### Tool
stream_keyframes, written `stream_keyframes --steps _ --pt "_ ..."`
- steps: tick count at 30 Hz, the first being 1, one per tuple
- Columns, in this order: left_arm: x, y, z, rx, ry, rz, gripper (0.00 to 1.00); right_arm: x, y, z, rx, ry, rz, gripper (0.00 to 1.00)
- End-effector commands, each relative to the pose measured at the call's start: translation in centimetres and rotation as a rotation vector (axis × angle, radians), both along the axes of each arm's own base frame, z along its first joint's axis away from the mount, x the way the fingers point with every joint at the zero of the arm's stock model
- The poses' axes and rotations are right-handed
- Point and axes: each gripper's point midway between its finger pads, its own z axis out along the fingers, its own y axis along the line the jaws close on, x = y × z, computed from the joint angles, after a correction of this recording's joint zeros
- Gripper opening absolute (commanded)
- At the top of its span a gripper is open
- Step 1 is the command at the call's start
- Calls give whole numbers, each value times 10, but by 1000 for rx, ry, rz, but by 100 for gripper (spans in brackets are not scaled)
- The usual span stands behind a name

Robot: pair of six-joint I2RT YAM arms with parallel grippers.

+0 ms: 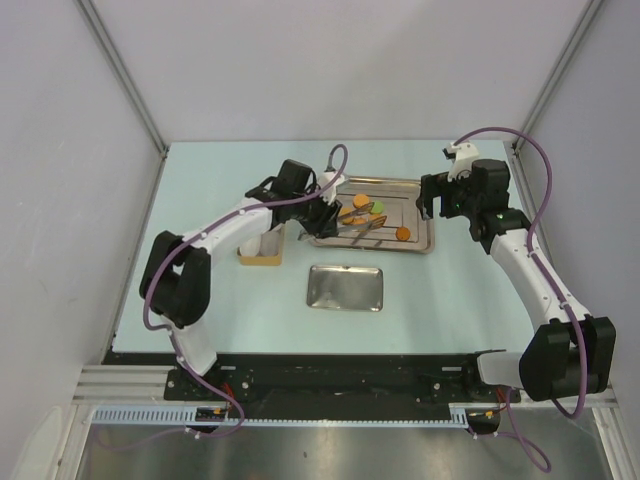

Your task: Pack the cookies

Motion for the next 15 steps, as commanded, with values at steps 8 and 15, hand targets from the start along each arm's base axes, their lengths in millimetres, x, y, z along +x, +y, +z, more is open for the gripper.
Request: stream_keyframes --steps 8,15 --pt "19 -20 11 -18 -52 -2 49 4 -4 9 -3 -29 0 100" --pt "20 -21 5 -3 -51 -1 49 4 -4 9 -3 -29 0 100"
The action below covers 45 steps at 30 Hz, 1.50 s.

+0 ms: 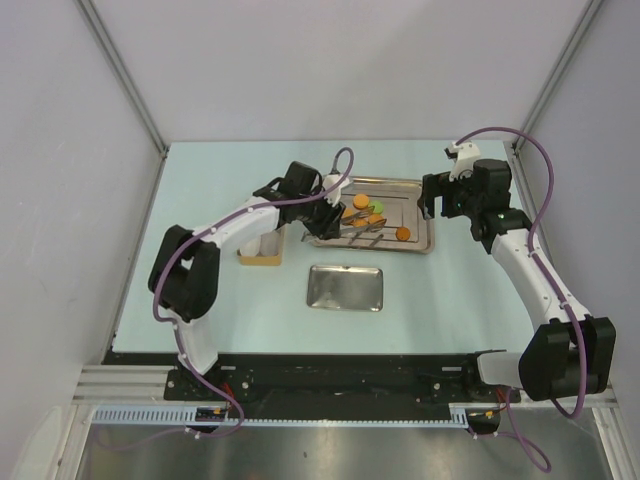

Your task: Pack the cookies

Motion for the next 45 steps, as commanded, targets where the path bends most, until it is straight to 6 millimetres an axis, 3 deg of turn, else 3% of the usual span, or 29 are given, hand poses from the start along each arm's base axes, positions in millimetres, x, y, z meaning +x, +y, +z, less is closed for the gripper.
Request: stream_keyframes --steps 1,38,45 --pt "13 -12 19 -29 -66 -9 49 3 0 9 -3 -28 12 100" --pt "15 -13 1 3 -34 -18 47 2 1 9 -2 -29 20 100" --pt "14 -14 1 -3 -29 -23 40 2 1 8 -3 -27 18 100"
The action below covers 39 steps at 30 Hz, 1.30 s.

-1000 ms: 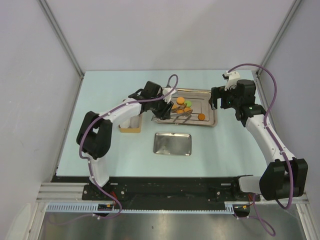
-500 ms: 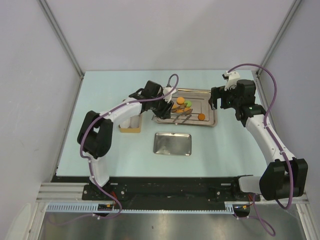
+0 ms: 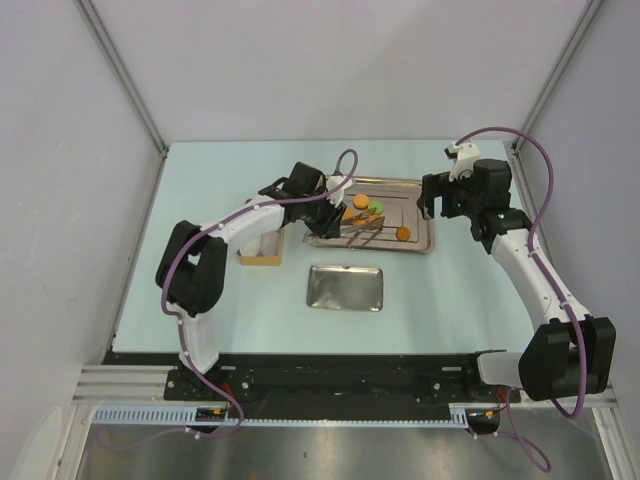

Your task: Pack the cookies

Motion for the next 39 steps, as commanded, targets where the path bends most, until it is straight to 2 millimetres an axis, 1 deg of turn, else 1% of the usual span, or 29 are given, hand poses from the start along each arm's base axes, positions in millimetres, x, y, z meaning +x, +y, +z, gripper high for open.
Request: stream_keyframes --steps 1,5,11,17,26,39 --pt "5 -12 16 -37 -36 -30 39 3 0 8 -7 -28 12 100" --pt "5 -11 20 -41 -44 -27 36 3 0 9 -7 -30 10 100" --pt "6 -10 31 -49 -70 -21 34 3 0 8 -7 -27 12 100" --pt "6 -11 42 -66 -85 -20 35 3 0 10 -5 -32 14 100" --pt "5 -12 61 -94 -111 -20 34 3 0 7 -7 -25 12 100" --pt "5 -9 81 -112 -154 0 33 3 0 8 -7 -26 12 100"
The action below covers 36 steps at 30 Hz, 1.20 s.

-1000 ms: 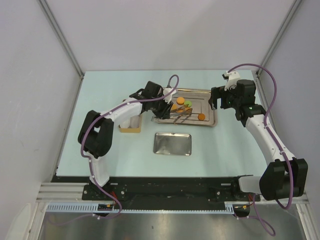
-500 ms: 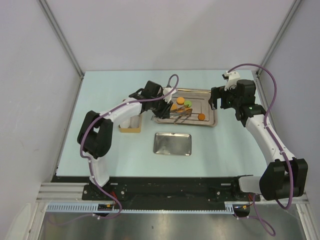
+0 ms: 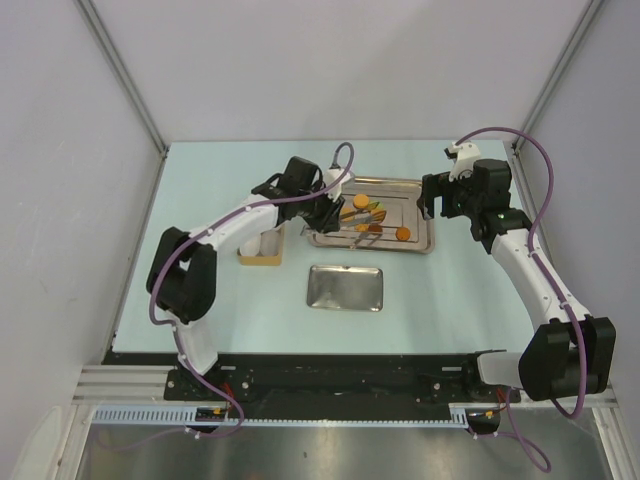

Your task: Pack the cookies

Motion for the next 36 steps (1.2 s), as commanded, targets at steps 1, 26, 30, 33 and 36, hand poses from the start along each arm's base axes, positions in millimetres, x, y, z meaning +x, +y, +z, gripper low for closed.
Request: stream_keyframes --steps 1,26,30,33,36 --pt "6 -8 55 -81 -112 1 33 3 0 7 -8 -24 11 100" --pt "13 151 98 -121 -180 317 33 4 5 4 -15 -20 21 100" --pt "1 182 86 -92 -170 360 33 4 6 4 -17 -23 23 100" --pt "-6 206 81 -72 -170 404 33 5 7 4 -20 -21 24 100" --pt "-13 220 76 -64 -169 425 33 5 8 2 -23 -21 25 100"
